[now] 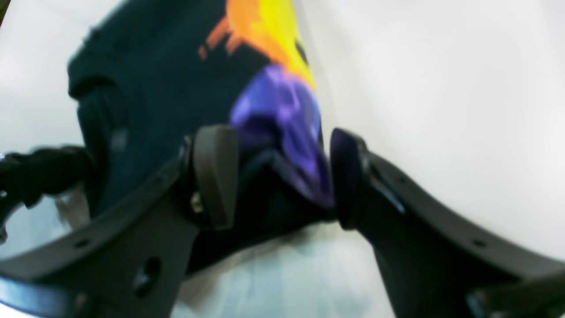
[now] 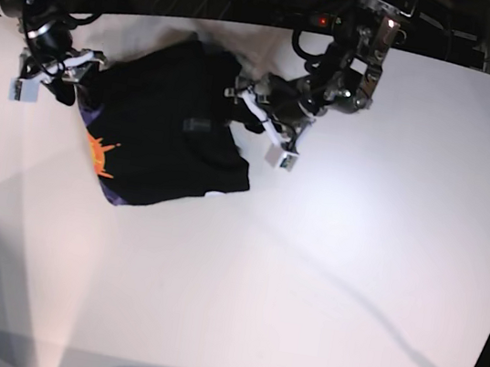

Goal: Fold the T-shirt properly

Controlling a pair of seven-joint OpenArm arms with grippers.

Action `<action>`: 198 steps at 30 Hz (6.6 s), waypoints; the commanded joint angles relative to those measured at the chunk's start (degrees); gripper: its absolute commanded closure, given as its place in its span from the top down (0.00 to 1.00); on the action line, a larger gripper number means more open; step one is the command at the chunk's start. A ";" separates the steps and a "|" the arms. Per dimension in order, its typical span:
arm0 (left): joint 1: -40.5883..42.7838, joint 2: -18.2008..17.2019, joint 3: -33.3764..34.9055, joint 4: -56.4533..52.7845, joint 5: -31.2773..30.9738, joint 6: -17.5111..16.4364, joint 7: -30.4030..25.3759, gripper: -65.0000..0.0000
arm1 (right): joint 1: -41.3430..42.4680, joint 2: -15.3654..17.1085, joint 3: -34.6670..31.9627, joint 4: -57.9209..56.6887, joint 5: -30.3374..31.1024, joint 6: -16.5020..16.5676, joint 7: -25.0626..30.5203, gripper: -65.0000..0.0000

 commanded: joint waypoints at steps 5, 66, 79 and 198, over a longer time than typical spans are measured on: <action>-3.97 -0.39 3.38 -3.50 0.99 0.57 0.68 0.65 | 0.45 0.41 0.21 2.05 1.29 1.24 1.12 0.53; -11.18 -10.06 -7.61 2.75 20.85 0.48 7.89 0.49 | 19.00 0.23 -19.93 -0.59 -19.81 1.24 1.38 0.53; -8.54 -0.66 -16.84 2.66 20.85 0.48 7.89 0.49 | 31.49 -1.17 -24.85 -22.30 -25.08 1.24 1.47 0.53; -11.18 -18.59 5.05 1.87 16.37 -25.89 6.39 0.71 | 18.30 0.23 -13.86 -3.66 -25.43 1.24 1.38 0.39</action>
